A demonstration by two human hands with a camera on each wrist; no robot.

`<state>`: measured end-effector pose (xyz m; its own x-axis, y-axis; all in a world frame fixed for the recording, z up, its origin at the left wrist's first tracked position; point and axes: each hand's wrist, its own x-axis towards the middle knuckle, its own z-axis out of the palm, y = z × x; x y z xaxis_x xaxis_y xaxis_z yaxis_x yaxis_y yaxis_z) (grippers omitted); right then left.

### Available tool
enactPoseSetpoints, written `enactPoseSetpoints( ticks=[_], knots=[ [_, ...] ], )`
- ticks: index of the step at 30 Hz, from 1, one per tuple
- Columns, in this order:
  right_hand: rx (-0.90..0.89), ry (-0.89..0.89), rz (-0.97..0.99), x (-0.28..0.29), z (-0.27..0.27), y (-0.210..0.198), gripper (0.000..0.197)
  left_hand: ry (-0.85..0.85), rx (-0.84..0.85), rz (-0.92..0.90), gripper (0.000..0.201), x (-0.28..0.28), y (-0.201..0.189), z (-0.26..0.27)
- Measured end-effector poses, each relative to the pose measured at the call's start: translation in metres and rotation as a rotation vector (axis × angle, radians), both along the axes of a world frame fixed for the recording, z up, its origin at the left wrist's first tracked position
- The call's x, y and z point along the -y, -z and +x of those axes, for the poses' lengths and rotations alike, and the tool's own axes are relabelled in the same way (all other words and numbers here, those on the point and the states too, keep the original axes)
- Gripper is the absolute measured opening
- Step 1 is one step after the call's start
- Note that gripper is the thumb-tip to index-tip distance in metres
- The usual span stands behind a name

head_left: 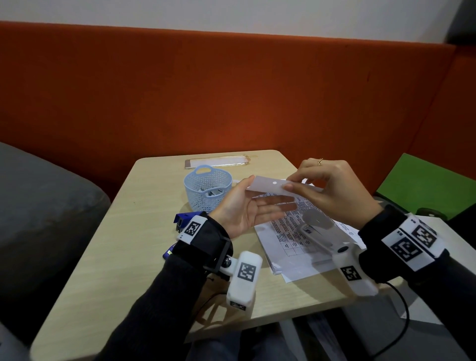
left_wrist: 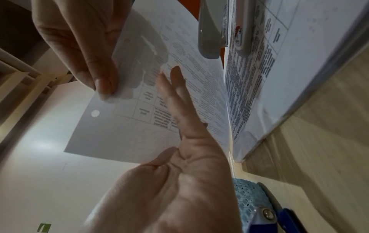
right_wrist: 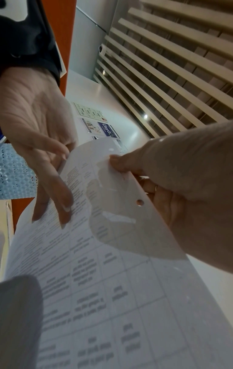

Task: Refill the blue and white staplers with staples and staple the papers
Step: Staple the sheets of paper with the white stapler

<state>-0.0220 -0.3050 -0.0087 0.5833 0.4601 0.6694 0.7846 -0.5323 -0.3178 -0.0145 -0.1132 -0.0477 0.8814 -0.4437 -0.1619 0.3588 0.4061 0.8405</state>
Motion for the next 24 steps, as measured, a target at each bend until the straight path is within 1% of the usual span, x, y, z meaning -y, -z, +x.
enactPoseSetpoints(
  ticks=[6,10,14,18,21,24],
  knots=[
    [0.012,-0.002,-0.029,0.0,0.0,0.001,0.014,0.007,0.014,0.0,0.054,-0.001,0.0,0.0],
    [0.042,-0.002,-0.035,0.0,-0.001,0.0,0.012,0.001,0.0,-0.009,0.052,-0.001,-0.001,-0.001],
    [0.055,-0.013,-0.048,-0.001,-0.001,0.0,0.012,-0.033,-0.024,-0.017,0.052,-0.001,-0.001,-0.001],
    [0.049,-0.041,-0.063,-0.003,-0.003,0.003,0.02,-0.066,-0.029,-0.032,0.052,-0.001,0.0,0.0],
    [0.027,-0.077,-0.052,-0.004,-0.009,0.007,0.019,-0.112,-0.026,-0.06,0.051,-0.002,0.0,0.001],
    [0.015,-0.1,-0.087,-0.003,-0.014,0.016,0.023,-0.144,-0.036,-0.034,0.044,-0.002,-0.001,0.001]
  ],
)
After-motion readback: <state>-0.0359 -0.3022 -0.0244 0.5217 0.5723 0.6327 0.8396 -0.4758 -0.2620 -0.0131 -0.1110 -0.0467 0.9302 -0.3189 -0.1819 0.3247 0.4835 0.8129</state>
